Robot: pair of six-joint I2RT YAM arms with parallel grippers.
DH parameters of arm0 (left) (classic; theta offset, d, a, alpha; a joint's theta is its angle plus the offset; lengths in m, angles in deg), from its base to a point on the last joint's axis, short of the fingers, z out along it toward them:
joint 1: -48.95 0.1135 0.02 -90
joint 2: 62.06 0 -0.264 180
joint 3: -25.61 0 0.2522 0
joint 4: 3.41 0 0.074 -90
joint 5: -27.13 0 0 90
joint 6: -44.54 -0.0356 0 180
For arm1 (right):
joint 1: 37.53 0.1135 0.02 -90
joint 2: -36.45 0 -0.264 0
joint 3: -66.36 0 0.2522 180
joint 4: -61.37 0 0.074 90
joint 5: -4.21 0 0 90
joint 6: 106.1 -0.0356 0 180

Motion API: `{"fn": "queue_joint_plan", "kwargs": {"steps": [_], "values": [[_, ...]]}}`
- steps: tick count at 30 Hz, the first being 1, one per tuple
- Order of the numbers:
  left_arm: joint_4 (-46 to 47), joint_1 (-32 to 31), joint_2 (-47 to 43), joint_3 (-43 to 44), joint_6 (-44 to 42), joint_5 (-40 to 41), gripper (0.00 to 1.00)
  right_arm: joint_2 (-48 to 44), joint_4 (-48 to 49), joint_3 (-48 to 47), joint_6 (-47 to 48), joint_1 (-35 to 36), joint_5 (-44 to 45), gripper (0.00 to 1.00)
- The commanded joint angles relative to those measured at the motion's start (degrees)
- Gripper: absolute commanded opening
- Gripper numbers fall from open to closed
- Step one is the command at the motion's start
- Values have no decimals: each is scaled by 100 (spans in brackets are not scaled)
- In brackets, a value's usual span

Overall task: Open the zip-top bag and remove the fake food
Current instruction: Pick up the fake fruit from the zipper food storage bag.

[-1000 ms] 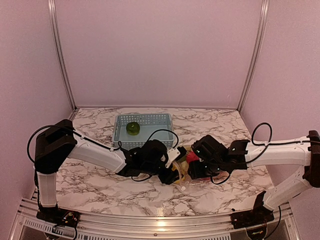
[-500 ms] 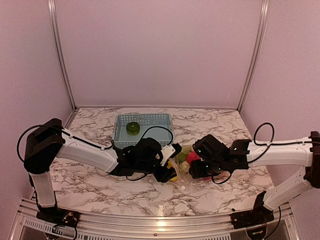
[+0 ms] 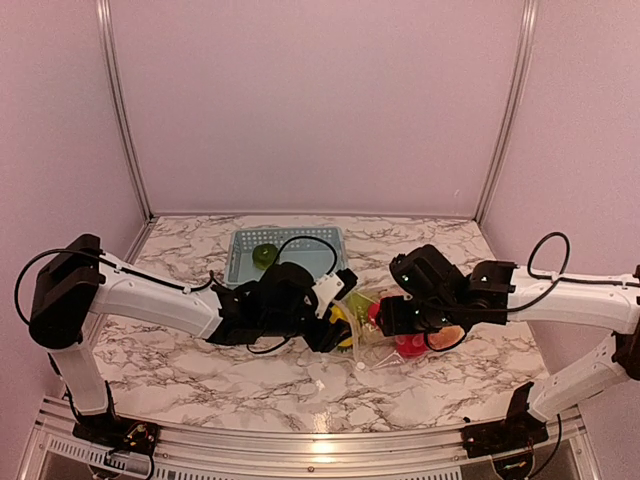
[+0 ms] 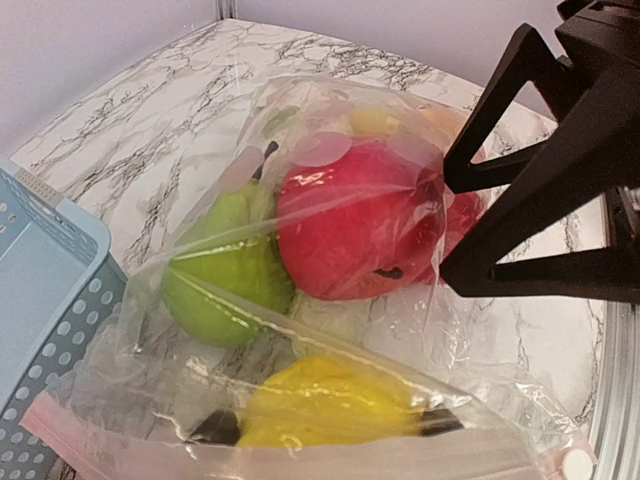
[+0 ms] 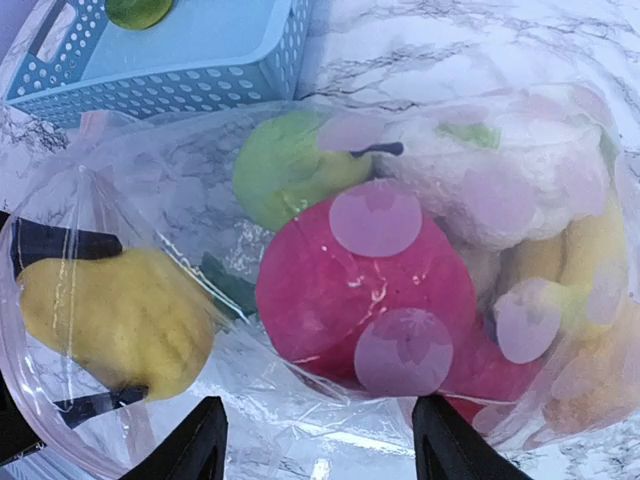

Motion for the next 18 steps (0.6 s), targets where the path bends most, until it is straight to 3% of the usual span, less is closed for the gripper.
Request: {"fn": "queue_joint_plan", "kwargs": {"steps": [1, 18], "values": [[-131, 58, -336, -100, 16, 132, 33, -134, -196, -360, 95, -48, 252, 62], [-467, 276, -1018, -487, 44, 605, 34, -163, -187, -441, 186, -172, 360, 63]]}}
